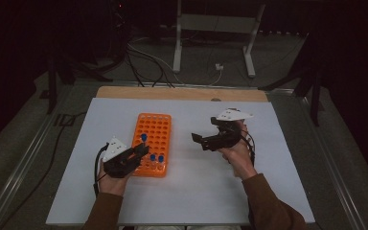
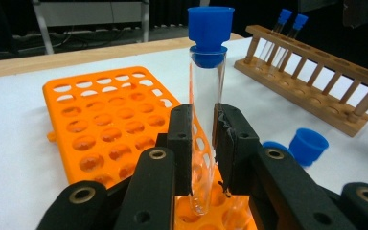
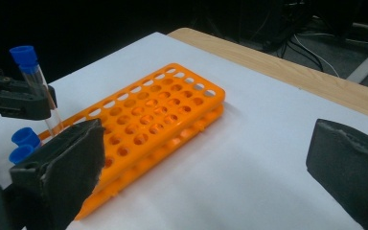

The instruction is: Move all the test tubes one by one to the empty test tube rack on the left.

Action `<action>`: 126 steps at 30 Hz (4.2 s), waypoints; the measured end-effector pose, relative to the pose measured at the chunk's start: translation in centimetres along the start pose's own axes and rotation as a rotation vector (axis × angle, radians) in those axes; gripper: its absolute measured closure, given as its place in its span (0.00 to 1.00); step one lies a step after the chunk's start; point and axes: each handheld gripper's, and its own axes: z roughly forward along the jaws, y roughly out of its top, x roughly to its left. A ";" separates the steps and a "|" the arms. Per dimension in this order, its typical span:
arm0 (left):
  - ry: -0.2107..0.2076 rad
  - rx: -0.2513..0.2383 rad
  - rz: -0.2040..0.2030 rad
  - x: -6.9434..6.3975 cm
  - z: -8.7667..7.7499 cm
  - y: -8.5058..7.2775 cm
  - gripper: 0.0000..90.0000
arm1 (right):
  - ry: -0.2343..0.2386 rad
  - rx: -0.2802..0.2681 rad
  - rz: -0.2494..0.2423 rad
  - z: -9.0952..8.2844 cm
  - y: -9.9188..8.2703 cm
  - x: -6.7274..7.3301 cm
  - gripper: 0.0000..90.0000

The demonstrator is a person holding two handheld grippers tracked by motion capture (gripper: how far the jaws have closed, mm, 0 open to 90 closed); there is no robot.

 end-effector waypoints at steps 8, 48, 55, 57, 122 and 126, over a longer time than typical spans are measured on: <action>-0.005 0.005 0.001 -0.2 -0.3 -0.5 0.87 | -0.019 0.000 0.006 -0.7 -0.7 -0.7 0.00; 0.018 0.154 0.091 -1.3 -0.3 -2.9 0.87 | -0.023 -0.008 0.033 -1.9 -2.6 -2.0 0.00; 0.028 0.172 0.115 -1.6 -0.2 -2.9 0.87 | -0.020 -0.007 0.029 -1.9 -2.7 -2.0 0.00; 0.032 0.183 0.119 -1.6 -0.1 -3.0 0.87 | -0.021 -0.007 0.028 -1.9 -2.8 -2.0 0.00; 0.074 -0.007 0.013 1.7 -1.5 1.4 0.01 | -0.105 -0.049 0.066 -4.2 -2.6 -5.1 0.00; 0.090 -0.010 0.006 2.0 -1.2 1.5 0.01 | -0.121 -0.054 0.084 -4.3 -2.7 -6.0 0.00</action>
